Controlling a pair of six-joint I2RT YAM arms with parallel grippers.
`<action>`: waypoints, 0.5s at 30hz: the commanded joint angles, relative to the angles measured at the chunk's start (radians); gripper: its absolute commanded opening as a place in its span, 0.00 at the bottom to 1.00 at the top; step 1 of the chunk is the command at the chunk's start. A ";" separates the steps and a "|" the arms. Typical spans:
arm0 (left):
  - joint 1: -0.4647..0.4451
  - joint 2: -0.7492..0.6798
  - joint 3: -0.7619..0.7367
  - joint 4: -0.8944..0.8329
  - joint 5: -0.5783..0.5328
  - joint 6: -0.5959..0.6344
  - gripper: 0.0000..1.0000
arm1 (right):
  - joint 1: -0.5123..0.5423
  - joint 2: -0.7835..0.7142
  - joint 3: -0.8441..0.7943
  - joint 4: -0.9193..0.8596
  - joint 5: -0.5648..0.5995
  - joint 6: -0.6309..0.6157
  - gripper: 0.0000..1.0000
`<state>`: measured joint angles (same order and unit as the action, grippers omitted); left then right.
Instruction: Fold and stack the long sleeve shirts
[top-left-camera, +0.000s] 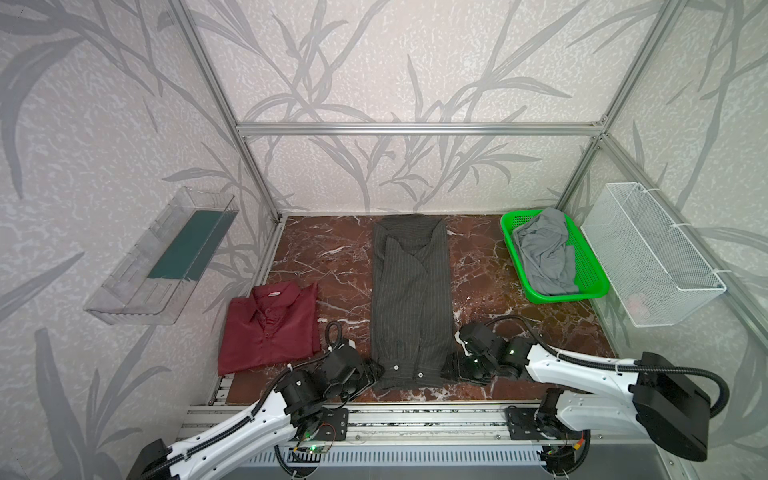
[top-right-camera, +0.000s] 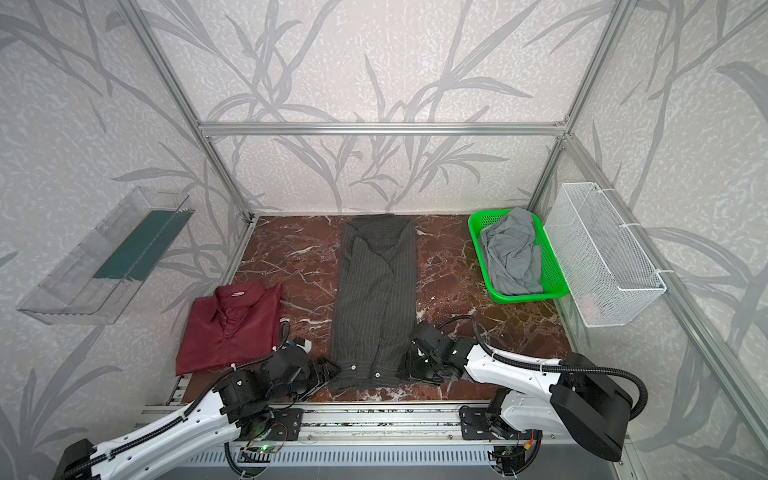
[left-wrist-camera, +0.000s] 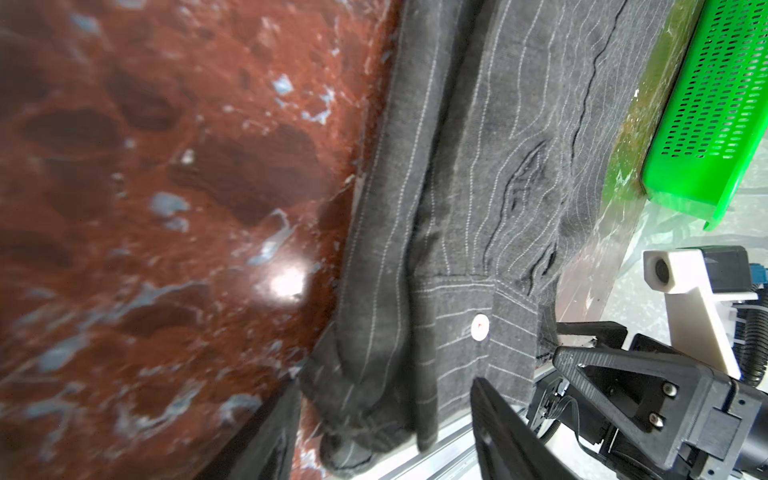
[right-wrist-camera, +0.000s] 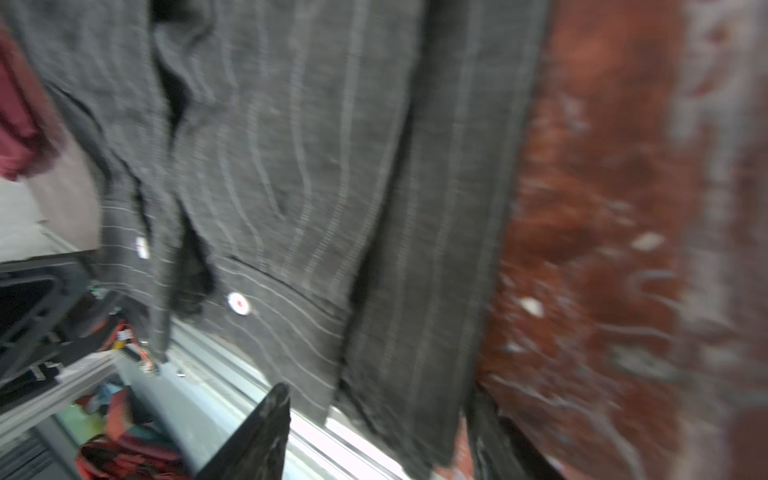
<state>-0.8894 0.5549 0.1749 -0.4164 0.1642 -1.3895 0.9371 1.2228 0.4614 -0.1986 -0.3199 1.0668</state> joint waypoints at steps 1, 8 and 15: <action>-0.006 0.064 -0.060 -0.045 0.008 -0.017 0.62 | 0.027 0.043 -0.052 0.127 0.011 0.064 0.65; -0.007 0.062 -0.096 0.009 0.012 -0.028 0.44 | 0.044 0.044 -0.082 0.188 0.034 0.078 0.58; -0.006 0.093 -0.086 0.046 -0.002 -0.012 0.24 | 0.049 0.082 -0.090 0.246 0.025 0.069 0.47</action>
<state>-0.8913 0.6163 0.1261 -0.2962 0.1810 -1.3933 0.9752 1.2709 0.3992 0.0433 -0.3149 1.1343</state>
